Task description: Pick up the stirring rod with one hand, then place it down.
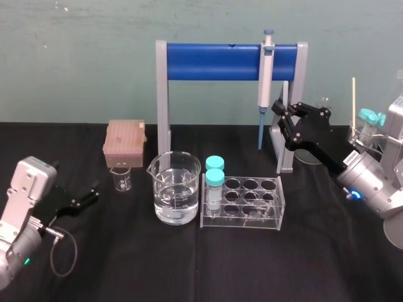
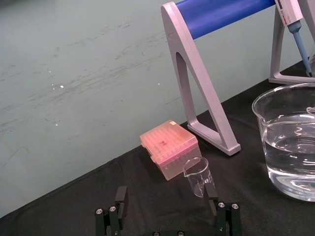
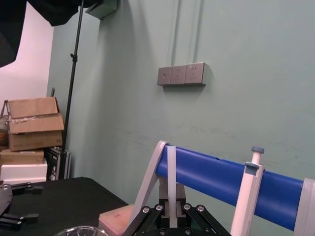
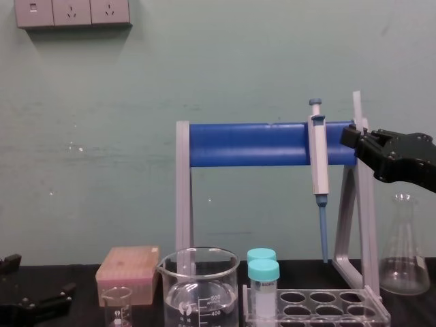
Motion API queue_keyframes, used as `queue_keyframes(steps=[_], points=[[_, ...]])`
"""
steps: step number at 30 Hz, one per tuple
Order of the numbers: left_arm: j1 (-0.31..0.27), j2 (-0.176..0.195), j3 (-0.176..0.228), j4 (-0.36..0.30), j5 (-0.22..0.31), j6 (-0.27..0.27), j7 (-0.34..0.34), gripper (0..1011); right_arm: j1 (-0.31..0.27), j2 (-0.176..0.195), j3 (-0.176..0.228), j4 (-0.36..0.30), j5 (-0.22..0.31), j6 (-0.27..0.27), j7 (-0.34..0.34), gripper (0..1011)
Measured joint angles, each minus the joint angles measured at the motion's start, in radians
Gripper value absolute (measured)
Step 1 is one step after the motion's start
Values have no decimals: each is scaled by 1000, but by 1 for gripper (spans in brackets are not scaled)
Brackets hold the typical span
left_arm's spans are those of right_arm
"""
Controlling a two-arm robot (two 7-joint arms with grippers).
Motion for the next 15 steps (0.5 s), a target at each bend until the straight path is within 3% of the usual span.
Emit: queue_keyframes(steps=[15], points=[[0,0,0,0,0,0,0,1000,3,0,-3,1,-1,-2,1,72]])
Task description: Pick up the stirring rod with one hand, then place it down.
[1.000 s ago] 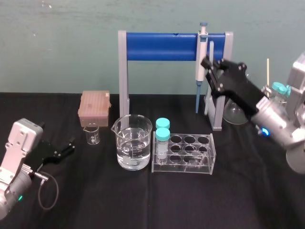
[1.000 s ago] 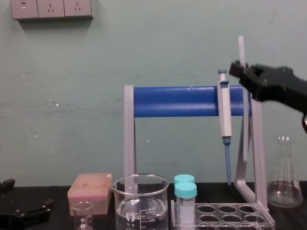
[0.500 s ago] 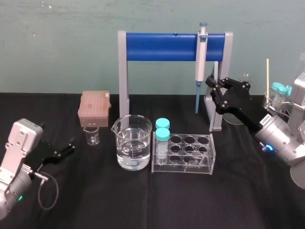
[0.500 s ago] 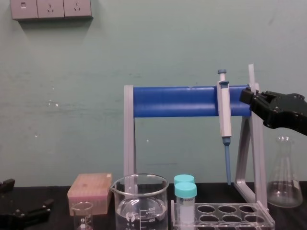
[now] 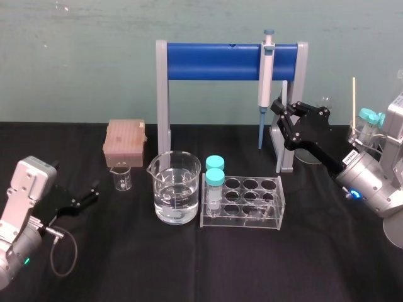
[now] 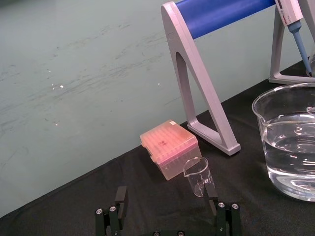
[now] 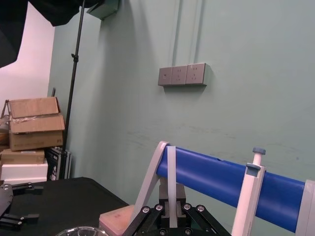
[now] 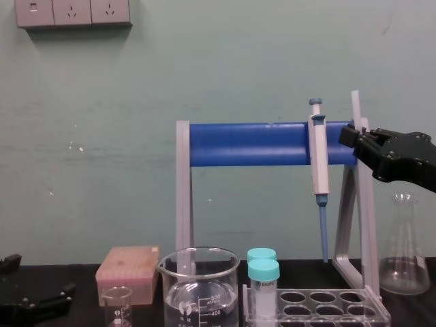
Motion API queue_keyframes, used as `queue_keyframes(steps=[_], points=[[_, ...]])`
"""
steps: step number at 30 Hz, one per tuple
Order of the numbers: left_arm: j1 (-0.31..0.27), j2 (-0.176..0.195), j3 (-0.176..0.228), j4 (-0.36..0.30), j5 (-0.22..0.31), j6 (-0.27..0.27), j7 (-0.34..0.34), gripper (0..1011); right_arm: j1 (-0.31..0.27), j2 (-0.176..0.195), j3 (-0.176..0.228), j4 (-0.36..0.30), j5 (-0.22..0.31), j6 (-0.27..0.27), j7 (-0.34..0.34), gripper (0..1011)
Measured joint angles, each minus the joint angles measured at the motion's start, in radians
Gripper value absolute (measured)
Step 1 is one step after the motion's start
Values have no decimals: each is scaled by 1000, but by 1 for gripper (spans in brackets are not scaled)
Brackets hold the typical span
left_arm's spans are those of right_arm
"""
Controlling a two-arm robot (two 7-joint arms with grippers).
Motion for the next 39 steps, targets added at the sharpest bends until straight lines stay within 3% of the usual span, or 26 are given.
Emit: queue_keyframes(steps=[39], points=[[0,0,0,0,0,0,0,1000,2,0,-1,1,0,-1,2,72]])
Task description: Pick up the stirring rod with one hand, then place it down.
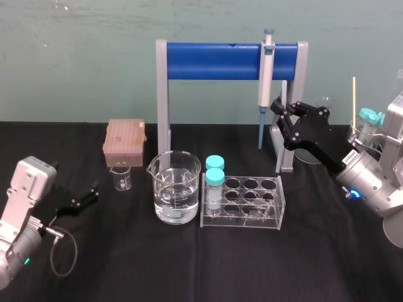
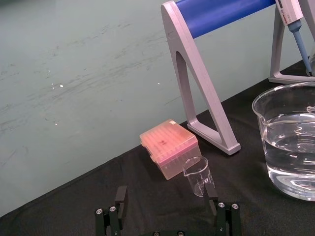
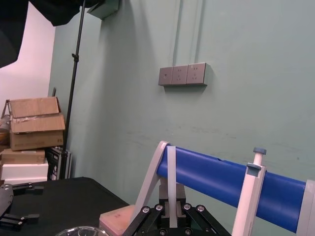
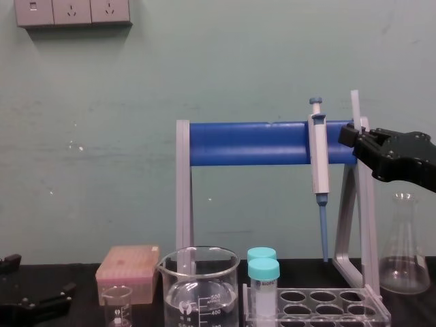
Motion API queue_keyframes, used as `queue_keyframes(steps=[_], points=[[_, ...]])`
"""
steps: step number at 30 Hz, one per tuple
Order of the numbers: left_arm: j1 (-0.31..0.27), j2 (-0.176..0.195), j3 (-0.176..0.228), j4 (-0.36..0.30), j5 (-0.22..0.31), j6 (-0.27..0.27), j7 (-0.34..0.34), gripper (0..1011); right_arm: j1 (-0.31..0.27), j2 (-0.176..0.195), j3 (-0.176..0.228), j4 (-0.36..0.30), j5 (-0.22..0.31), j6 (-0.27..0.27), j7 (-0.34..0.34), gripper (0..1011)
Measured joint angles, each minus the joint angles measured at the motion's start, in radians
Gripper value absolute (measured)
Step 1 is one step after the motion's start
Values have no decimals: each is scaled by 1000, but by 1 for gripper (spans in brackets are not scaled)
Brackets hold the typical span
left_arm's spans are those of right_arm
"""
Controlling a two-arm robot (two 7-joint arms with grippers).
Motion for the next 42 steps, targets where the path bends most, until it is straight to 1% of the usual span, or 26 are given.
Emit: queue_keyframes(steps=[42], points=[[0,0,0,0,0,0,0,1000,0,0,0,0,0,0,0,72]])
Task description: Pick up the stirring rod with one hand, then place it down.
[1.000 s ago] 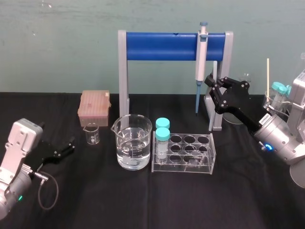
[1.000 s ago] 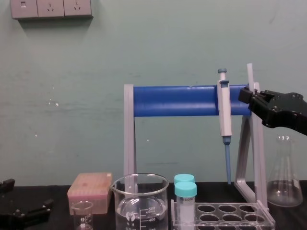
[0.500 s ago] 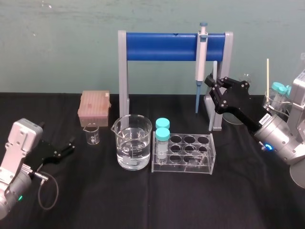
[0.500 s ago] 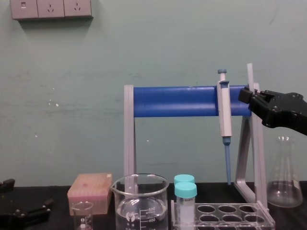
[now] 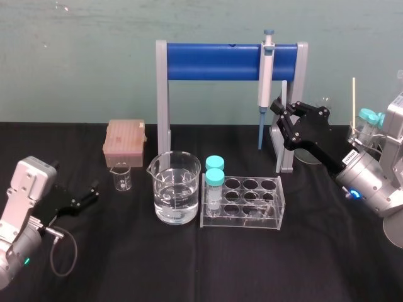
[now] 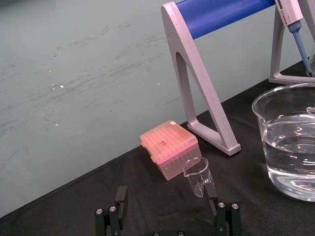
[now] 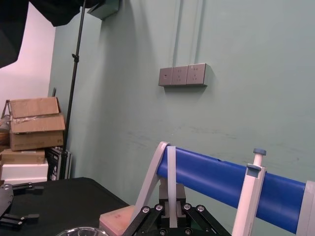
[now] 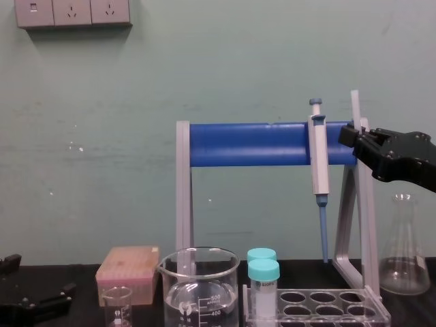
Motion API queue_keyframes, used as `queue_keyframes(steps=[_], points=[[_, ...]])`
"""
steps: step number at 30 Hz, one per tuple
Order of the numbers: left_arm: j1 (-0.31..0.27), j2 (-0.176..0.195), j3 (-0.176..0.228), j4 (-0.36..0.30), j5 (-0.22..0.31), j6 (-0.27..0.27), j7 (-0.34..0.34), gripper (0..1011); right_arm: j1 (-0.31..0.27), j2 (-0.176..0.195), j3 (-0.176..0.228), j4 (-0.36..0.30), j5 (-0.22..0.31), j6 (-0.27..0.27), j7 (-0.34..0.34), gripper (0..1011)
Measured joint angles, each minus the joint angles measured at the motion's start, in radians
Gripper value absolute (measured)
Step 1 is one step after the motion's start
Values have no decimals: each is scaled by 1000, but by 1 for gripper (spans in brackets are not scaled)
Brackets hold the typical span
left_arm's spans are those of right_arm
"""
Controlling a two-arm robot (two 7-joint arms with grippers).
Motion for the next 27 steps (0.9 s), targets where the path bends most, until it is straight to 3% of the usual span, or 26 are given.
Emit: queue_keyframes(steps=[27], points=[[0,0,0,0,0,0,0,1000,0,0,0,0,0,0,0,72]])
